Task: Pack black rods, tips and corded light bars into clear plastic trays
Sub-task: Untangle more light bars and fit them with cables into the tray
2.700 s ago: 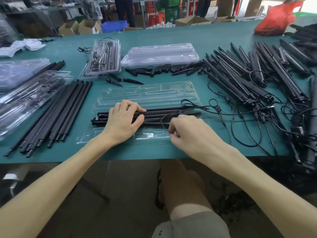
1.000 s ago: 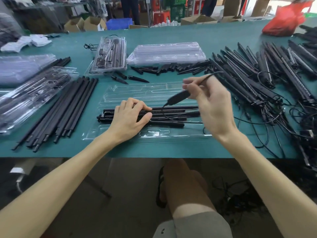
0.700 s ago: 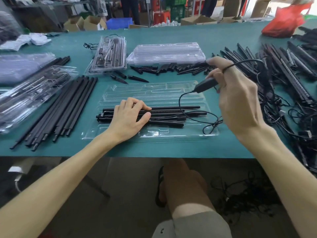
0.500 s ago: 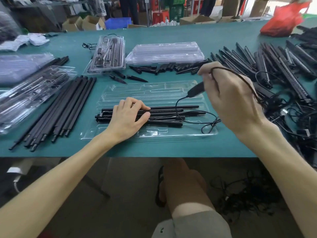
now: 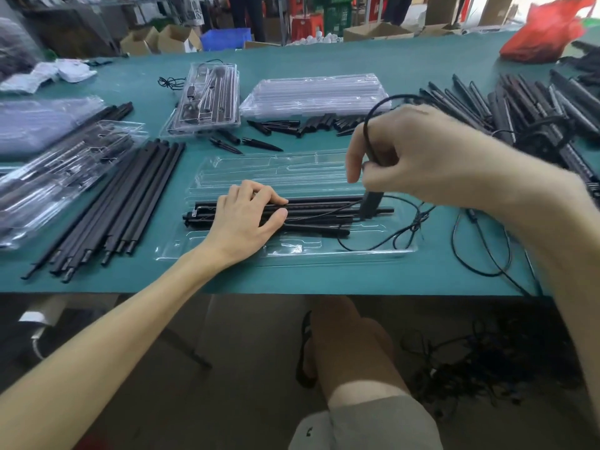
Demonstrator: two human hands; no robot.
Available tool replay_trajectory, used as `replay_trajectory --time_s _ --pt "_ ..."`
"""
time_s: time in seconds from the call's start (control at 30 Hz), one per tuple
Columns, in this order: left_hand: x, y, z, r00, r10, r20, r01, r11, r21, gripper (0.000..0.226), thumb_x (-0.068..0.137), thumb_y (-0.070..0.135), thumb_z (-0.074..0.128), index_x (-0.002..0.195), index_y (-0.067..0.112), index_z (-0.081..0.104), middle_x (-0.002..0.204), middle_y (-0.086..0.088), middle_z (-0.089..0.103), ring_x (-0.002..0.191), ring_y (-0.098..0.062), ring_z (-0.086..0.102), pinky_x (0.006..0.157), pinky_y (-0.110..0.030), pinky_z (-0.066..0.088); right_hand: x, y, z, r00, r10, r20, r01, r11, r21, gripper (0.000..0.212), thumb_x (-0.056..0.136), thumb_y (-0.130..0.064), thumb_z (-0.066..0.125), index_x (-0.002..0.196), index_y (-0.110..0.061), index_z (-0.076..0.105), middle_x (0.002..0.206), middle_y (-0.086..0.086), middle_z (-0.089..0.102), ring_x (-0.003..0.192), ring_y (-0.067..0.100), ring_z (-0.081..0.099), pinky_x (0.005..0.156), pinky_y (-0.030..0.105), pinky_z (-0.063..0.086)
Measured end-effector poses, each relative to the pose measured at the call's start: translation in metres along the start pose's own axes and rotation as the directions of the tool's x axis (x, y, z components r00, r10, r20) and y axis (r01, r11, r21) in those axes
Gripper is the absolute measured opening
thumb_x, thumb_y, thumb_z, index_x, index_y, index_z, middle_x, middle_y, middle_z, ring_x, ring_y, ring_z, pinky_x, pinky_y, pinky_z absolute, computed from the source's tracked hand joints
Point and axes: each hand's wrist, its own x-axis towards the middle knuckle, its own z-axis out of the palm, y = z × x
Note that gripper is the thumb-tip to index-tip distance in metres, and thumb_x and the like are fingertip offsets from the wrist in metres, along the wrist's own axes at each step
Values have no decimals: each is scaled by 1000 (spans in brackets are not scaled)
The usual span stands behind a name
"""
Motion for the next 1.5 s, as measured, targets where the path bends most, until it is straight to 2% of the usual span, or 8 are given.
replay_trajectory --time_s 0.3,0.6,0.7,0.87,1.03,1.23,1.4,1.5 --pt "-1 4 -3 1000 -8 0 8 1000 -5 14 97 51 45 105 40 49 112 13 40 104 -9 32 90 -30 22 34 -19 47 984 -32 173 41 998 -51 12 84 -19 60 85 -24 71 60 -6 52 63 -14 47 52 11 36" --pt "1 4 -5 999 -39 28 39 999 7 30 97 40 55 117 18 58 112 9 38 108 -17 36 90 -33 25 63 -14 94 994 -83 73 86 996 -37 12 94 -18 54 99 -15 65 72 -8 48 70 11 44 64 29 36" --pt "1 5 -13 997 -59 57 66 988 -142 7 96 24 61 102 21 62 110 7 44 111 -22 42 96 -39 33 68 -16 107 989 -119 93 128 987 -98 10 96 -18 50 98 -18 60 75 -8 48 81 20 44 69 35 41" --pt "1 -4 -21 977 -144 154 202 851 -485 29 95 7 53 108 30 65 120 5 64 117 -12 56 96 -26 46 72 -17 130 962 -256 90 270 940 -207 11 95 -19 48 103 -16 54 95 2 57 84 26 58 69 39 47" --pt "-1 -9 -28 987 -104 124 162 667 -727 50 92 -5 52 85 39 75 99 9 75 99 -9 66 90 -18 49 75 -6 139 932 -362 -32 337 894 -296 13 92 -16 62 100 -21 52 87 -3 56 80 22 55 60 31 35" --pt "-2 -8 -25 975 -158 155 221 707 -671 38 88 -6 45 81 18 74 80 6 75 79 -6 66 71 -12 48 57 -7 154 963 -268 35 270 961 -62 13 93 -26 63 95 -21 52 104 -7 60 98 19 56 76 41 48" --pt "-3 -5 -24 981 -119 152 188 758 -624 34 86 -4 48 83 17 75 83 3 75 79 -1 66 76 -12 47 41 -10 160 992 -128 5 123 947 -298 43 94 -50 58 115 -13 54 97 -2 39 100 23 49 62 36 31" --pt "-3 -6 -24 983 -99 153 174 762 -624 36 86 -5 48 82 18 76 84 5 76 84 -3 68 83 -15 49 36 -12 158 1000 -3 8 5 943 -334 55 94 -60 52 122 -13 53 101 1 46 102 25 54 64 35 29"
